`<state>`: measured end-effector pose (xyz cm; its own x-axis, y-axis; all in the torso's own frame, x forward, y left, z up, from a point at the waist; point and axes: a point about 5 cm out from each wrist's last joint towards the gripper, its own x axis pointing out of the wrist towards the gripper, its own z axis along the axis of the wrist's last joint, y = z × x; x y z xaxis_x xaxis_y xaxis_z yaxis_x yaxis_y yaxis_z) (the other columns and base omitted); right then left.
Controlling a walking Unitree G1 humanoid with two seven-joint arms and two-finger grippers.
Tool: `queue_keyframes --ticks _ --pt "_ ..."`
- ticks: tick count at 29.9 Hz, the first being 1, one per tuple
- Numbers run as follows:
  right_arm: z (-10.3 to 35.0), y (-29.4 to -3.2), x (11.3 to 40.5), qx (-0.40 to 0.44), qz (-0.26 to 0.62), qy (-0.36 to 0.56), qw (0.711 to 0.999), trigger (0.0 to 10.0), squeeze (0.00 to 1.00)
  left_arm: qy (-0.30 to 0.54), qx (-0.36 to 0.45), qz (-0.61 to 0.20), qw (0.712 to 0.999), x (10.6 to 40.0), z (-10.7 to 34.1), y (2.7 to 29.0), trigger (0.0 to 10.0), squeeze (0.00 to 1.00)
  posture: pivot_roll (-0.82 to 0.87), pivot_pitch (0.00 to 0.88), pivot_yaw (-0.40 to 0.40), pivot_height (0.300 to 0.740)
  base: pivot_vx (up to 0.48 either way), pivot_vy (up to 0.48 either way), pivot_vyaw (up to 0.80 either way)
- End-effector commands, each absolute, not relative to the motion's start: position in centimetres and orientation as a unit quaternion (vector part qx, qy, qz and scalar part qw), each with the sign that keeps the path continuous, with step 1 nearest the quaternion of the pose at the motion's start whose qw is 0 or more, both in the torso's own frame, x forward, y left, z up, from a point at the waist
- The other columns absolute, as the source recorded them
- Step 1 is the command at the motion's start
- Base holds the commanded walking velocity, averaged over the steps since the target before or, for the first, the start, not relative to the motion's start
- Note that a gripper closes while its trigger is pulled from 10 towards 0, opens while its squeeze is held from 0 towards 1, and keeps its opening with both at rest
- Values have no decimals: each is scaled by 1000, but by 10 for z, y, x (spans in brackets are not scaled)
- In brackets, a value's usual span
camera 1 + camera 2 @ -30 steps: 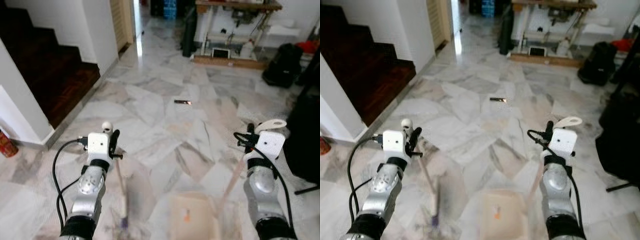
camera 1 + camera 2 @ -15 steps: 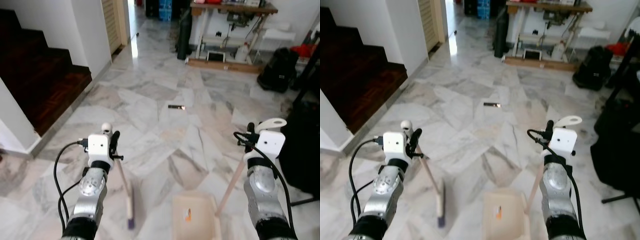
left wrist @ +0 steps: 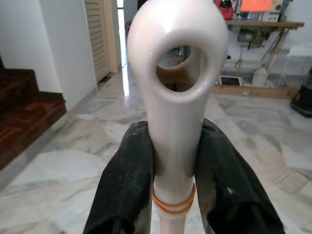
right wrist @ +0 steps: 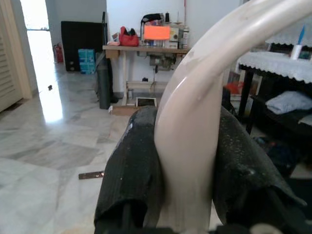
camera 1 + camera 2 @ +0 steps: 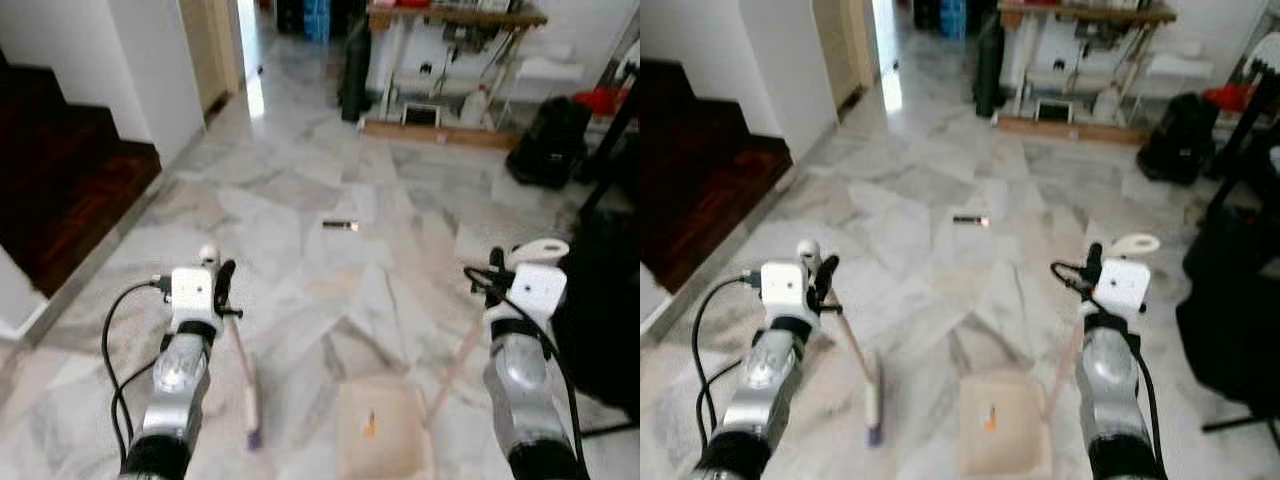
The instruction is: Sweep floor
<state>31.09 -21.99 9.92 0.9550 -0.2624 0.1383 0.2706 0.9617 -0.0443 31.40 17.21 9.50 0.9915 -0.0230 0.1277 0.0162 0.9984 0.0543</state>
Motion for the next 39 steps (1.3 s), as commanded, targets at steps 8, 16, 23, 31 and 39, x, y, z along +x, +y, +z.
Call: queue_keyframes --ticks 8,16,23,31,39 --pt "117 -206 319 -29 -104 -103 989 10000 0 -88 38 -4 995 317 107 176 10000 0 22 0 -37 740 480 0 0" --pt "116 -199 319 -47 -79 -103 990 10000 0 -87 38 -2 995 316 106 177 10000 0 19 0 -37 740 480 0 420" --pt "117 -201 319 -40 -83 -104 990 10000 0 -86 37 -1 996 316 106 177 10000 0 17 0 -37 740 480 0 0" --pt "118 -202 318 -40 -87 -106 990 10000 0 -84 38 -2 996 315 105 177 10000 0 9 0 -32 740 480 0 0" --pt "115 -199 319 -37 -82 -97 991 10000 0 -89 40 -5 995 316 108 176 10000 0 15 0 -35 740 480 0 0"
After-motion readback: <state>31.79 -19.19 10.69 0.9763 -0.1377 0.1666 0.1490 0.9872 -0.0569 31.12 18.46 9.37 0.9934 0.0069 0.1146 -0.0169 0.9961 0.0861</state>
